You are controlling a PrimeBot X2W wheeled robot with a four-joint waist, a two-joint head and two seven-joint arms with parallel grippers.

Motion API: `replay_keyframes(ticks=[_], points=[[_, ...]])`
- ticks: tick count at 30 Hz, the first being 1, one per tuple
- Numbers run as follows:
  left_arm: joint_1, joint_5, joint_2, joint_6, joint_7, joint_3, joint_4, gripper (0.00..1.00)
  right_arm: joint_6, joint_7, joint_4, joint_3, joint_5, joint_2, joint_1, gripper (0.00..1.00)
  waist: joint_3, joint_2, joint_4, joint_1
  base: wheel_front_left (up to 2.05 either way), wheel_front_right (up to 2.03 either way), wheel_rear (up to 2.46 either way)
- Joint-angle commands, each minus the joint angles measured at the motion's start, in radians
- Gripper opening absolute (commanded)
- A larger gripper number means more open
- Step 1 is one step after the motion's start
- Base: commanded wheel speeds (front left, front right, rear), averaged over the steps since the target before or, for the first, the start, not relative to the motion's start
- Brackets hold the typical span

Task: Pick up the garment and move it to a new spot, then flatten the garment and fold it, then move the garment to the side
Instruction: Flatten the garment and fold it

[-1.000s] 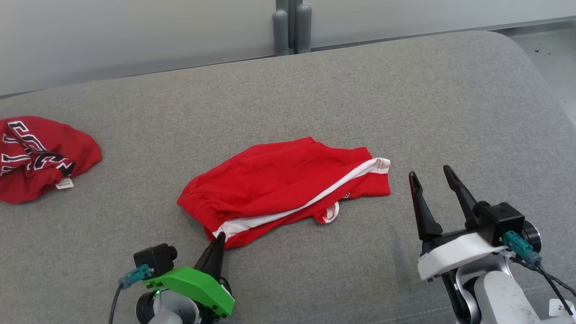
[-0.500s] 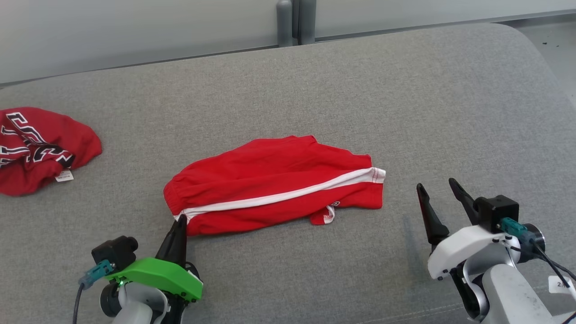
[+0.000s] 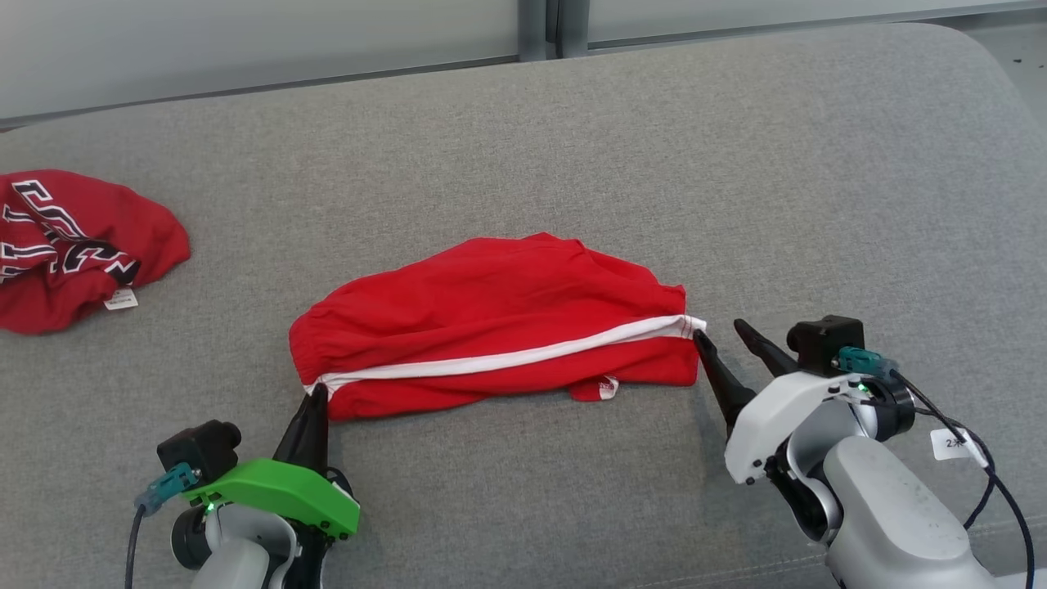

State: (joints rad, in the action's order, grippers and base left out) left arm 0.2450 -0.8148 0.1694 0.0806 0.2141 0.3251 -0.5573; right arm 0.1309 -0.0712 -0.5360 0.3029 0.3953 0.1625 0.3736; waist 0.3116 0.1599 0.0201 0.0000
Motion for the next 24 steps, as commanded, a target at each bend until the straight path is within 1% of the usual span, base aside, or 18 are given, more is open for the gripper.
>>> replay_keyframes(ticks=[1,2,5,9,13,14,18,24], points=[[0.02,-0.005,0.0,0.005,0.007,0.0,-0.005,0.0,0.0,-0.012,-0.027,0.025,0.008,0.006,0.02,0.79,0.006,0.0001,-0.007,0.0,0.0,0.0,0.0],[0.021,-0.005,-0.001,0.005,0.007,0.0,-0.006,0.0,0.0,-0.017,-0.04,0.04,0.009,0.008,0.03,0.8,0.008,0.0001,-0.009,0.0,0.0,0.0,0.0],[0.026,-0.006,-0.003,0.007,0.01,0.002,-0.01,0.0,0.0,-0.032,-0.083,0.08,0.009,0.006,0.052,0.79,0.013,0.0001,-0.014,0.0,0.0,0.0,0.0],[0.033,-0.008,-0.003,0.008,0.013,0.002,-0.013,0.0,0.0,-0.056,-0.132,0.115,0.021,-0.005,0.077,0.74,0.017,0.0001,-0.017,0.0,0.0,0.0,0.0],[0.036,-0.011,0.0,0.01,0.016,0.002,-0.015,0.0,0.0,-0.088,-0.186,0.148,0.02,-0.011,0.11,0.58,0.021,0.0001,-0.016,0.0,0.0,0.0,0.0],[0.036,-0.012,0.001,0.01,0.015,0.003,-0.016,0.0,0.0,-0.093,-0.196,0.154,0.021,-0.014,0.117,0.5,0.022,0.0001,-0.016,0.0,0.0,0.0,0.0],[0.038,-0.014,0.002,0.011,0.016,0.004,-0.017,0.0,0.0,-0.109,-0.22,0.171,0.025,-0.018,0.134,0.51,0.024,0.0001,-0.016,0.0,0.0,0.0,0.0],[0.038,-0.015,0.005,0.013,0.017,0.006,-0.019,0.0,0.0,-0.136,-0.266,0.192,0.027,-0.029,0.169,0.48,0.025,0.0001,-0.017,0.0,0.0,0.0,0.0]])
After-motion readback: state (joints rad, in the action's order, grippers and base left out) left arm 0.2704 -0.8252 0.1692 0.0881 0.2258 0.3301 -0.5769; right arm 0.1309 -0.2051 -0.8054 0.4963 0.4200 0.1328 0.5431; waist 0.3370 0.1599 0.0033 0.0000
